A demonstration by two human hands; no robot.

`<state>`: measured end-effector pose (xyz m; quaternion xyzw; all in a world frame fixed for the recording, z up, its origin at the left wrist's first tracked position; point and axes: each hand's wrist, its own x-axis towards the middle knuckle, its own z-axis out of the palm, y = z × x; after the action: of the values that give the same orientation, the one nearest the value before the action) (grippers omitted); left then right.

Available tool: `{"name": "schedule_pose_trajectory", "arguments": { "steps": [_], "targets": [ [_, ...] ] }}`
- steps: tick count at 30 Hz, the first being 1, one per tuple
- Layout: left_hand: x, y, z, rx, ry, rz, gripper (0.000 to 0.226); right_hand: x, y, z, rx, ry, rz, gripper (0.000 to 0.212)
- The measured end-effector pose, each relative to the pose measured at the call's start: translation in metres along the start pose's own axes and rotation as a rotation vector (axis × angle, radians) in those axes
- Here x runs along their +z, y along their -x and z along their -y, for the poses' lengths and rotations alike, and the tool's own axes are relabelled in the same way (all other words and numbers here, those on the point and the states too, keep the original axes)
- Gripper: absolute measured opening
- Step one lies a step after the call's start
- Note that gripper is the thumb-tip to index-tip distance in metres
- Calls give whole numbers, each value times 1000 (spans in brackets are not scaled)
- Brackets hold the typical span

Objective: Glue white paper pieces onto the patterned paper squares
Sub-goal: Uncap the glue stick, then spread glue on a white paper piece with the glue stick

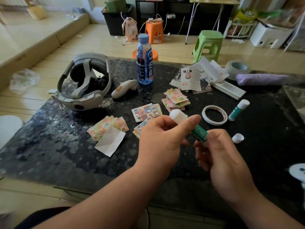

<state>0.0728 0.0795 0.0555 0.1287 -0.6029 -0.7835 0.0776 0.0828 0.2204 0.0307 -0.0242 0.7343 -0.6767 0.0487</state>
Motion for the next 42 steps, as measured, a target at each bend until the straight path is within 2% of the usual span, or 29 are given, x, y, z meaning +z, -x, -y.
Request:
{"name": "schedule_pose_trajectory", "arguments": {
  "steps": [2, 5, 7, 10, 11, 13, 15, 17, 19, 22, 24, 27, 29, 31, 33, 34, 36, 38, 42],
  "targets": [
    [1, 0, 0, -20, 37, -11, 63, 3, 0, -1, -16, 15, -19, 39],
    [0, 0, 0, -46, 75, 0, 56, 13, 1, 3, 68, -114, -57, 53],
    [-2, -1, 1, -36, 77, 6, 57, 14, 1, 10, 275, -305, -35, 51],
    [-4, -2, 1, -38, 28, 26, 39, 9, -2, 25, 747, -645, 225, 52],
    [-4, -2, 0, -48, -1, 40, 33, 6, -3, 26, 831, -690, 293, 49],
    [-4, -1, -1, -74, -59, 76, 29, 3, -3, 28, 871, -683, 346, 42],
    [-5, 0, 0, -107, -96, 103, 30, 5, -1, 24, 761, -506, 267, 48],
    [-5, 0, 4, -169, -146, 125, 33, 7, 2, 22, 515, -114, 156, 56],
    [-6, 2, 9, -224, -214, 131, 34, 4, 3, 23, 316, 113, 90, 49],
    [-11, 3, 16, -227, -302, 134, 31, -3, 0, 25, 189, 227, 225, 28],
    [-16, 2, 21, -217, -362, 162, 28, -7, -6, 20, 176, 371, 304, 10],
    [-18, 3, 25, -234, -393, 233, 23, -9, -14, 16, 186, 470, 296, 12],
    [-17, 4, 27, -205, -417, 308, 21, -10, -21, 14, 206, 511, 272, 20],
    [-22, 2, 29, -196, -513, 338, 36, -12, -31, 9, 191, 593, 200, 16],
    [-34, -3, 30, -225, -652, 283, 45, -17, -41, 3, 167, 678, 80, 9],
    [-42, -6, 30, -228, -725, 257, 38, -19, -46, -1, 169, 686, 37, 9],
    [-60, -12, 28, -193, -908, 223, 22, -21, -54, -7, 195, 691, 7, 10],
    [-82, -21, 22, -149, -1047, 166, 23, -22, -61, -13, 216, 728, -12, 11],
    [-135, -42, 13, -121, -1190, -65, 27, -22, -74, -19, 219, 768, -64, 14]
  ]
}}
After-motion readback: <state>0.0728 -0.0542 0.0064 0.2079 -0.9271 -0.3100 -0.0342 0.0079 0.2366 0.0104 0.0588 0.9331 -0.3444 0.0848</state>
